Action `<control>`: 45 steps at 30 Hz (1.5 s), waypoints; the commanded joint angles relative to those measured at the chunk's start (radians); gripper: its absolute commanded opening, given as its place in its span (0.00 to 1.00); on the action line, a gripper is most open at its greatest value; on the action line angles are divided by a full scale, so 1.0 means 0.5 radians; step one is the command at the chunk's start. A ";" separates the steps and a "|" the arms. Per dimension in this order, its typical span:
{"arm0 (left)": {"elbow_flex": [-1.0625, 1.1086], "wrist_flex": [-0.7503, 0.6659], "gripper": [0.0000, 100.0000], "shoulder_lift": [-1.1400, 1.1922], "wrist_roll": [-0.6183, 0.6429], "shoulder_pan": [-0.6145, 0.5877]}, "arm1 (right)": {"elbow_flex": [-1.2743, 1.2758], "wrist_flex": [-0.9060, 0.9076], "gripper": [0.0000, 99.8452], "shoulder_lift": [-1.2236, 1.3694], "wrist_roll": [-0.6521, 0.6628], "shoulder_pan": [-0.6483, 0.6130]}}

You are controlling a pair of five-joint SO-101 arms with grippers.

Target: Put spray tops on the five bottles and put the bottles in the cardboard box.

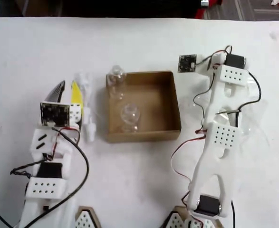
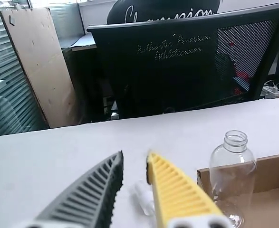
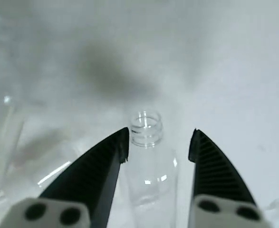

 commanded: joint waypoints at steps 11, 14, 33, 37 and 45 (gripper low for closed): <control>-0.034 -0.064 0.08 0.005 -0.018 -0.005 | -0.095 0.054 0.18 -0.017 -0.101 -0.075; -0.034 -0.064 0.08 0.005 -0.018 -0.005 | -0.095 0.063 0.18 -0.017 -0.101 -0.078; -0.034 -0.064 0.08 0.005 -0.018 -0.005 | -0.117 0.051 0.01 0.026 -0.104 -0.097; -0.034 -0.064 0.08 0.005 -0.018 -0.005 | -0.117 0.051 0.04 -0.060 -0.110 -0.091; -0.034 -0.064 0.08 0.005 -0.018 -0.005 | -0.117 0.183 0.09 -0.180 -0.190 -0.091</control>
